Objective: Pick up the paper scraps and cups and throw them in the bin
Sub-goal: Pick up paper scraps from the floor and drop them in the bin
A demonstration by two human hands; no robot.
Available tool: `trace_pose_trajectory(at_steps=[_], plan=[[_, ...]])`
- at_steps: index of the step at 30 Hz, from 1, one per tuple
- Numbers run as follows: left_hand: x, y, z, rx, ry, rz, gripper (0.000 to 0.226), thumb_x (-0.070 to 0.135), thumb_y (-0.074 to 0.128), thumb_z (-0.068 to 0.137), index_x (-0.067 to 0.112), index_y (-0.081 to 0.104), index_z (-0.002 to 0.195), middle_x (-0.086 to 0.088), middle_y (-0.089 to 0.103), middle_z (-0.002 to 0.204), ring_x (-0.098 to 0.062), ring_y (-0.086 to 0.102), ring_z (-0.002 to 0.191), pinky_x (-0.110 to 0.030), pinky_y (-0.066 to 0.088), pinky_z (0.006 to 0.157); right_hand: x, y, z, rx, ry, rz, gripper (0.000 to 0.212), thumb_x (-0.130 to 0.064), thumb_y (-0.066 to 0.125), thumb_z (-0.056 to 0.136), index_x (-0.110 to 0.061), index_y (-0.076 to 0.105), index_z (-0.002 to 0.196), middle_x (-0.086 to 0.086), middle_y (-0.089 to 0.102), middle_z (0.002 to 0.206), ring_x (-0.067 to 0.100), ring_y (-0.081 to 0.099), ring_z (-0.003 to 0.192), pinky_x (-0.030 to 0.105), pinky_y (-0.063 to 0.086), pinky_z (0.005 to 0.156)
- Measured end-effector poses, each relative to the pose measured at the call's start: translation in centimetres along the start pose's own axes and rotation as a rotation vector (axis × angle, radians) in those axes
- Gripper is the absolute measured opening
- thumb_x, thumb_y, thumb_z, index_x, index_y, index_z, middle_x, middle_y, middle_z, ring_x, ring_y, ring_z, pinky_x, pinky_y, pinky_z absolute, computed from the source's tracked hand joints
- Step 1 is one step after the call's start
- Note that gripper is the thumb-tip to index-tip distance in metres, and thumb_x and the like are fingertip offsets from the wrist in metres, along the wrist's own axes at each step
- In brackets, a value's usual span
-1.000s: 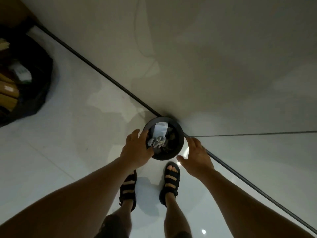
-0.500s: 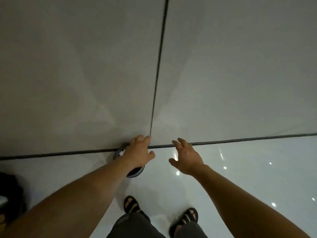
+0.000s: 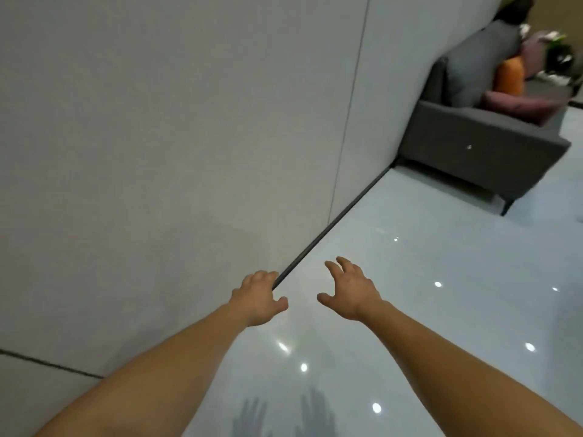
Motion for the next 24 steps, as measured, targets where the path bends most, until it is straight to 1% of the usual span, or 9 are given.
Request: trace_pose_trajectory(at_steps=[5, 8, 15, 18, 21, 24], plan=[[14.1, -0.9, 5.6, 0.016, 0.176, 0.08, 0.075, 0.055, 0.05, 0.087, 0.027, 0.021, 0.15, -0.001, 0.02, 0.156, -0.024, 0.02, 0.142, -0.048, 0.027, 0.112, 11.1, -5.2, -0.4, 0.069, 0.15, 0.06, 0.081, -0.056, 0.054, 0.089, -0.026, 0.016, 0.153, 0.002, 0.011, 0.162, 0.026, 0.015, 0.147, 0.049, 0.029, 0.113], [20.9, -1.5, 8.9, 0.017, 0.277, 0.112, 0.073, 0.055, 0.05, 0.086, 0.027, 0.023, 0.149, 0.0, 0.022, 0.156, -0.024, 0.022, 0.141, -0.049, 0.03, 0.111, 16.8, -6.8, -0.4, 0.102, 0.239, 0.096, 0.081, -0.056, 0.055, 0.089, -0.026, 0.016, 0.153, 0.002, 0.011, 0.162, 0.026, 0.015, 0.146, 0.048, 0.029, 0.112], [32.9, -1.4, 18.0, -0.069, 0.478, 0.157, 0.073, 0.052, 0.049, 0.089, 0.024, 0.02, 0.15, 0.001, 0.018, 0.157, -0.025, 0.021, 0.142, -0.047, 0.029, 0.111, 29.4, -10.0, 0.7, 0.136, 0.503, 0.151, 0.081, -0.057, 0.054, 0.089, -0.027, 0.015, 0.154, 0.0, 0.006, 0.162, 0.025, 0.013, 0.147, 0.048, 0.028, 0.112], [37.8, -1.7, 21.4, -0.126, 0.555, 0.178, 0.073, 0.051, 0.05, 0.089, 0.023, 0.02, 0.15, 0.001, 0.018, 0.157, -0.025, 0.022, 0.141, -0.046, 0.03, 0.111, 33.4, -12.0, 1.5, 0.145, 0.599, 0.176, 0.081, -0.056, 0.054, 0.089, -0.027, 0.015, 0.154, 0.0, 0.006, 0.162, 0.026, 0.014, 0.146, 0.048, 0.028, 0.112], [42.5, -2.2, 24.9, -0.133, 0.628, 0.243, 0.073, 0.052, 0.049, 0.089, 0.024, 0.02, 0.15, 0.0, 0.018, 0.157, -0.025, 0.023, 0.141, -0.047, 0.03, 0.111, 36.9, -13.2, 2.4, 0.175, 0.681, 0.22, 0.08, -0.055, 0.054, 0.09, -0.027, 0.015, 0.154, 0.0, 0.006, 0.162, 0.026, 0.015, 0.146, 0.048, 0.027, 0.113], [47.2, -1.8, 27.7, -0.163, 0.67, 0.284, 0.073, 0.052, 0.049, 0.088, 0.024, 0.021, 0.15, 0.0, 0.018, 0.157, -0.025, 0.025, 0.14, -0.047, 0.03, 0.11, 40.5, -13.8, 2.8, 0.166, 0.746, 0.255, 0.08, -0.056, 0.054, 0.09, -0.026, 0.015, 0.154, 0.0, 0.006, 0.162, 0.025, 0.015, 0.146, 0.048, 0.028, 0.113]])
Point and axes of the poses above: each hand's wrist, its own z-axis towards the middle knuckle, its own y-axis out of the palm, x = y × z, the point moved 10 cm from there along z, towards the middle knuckle
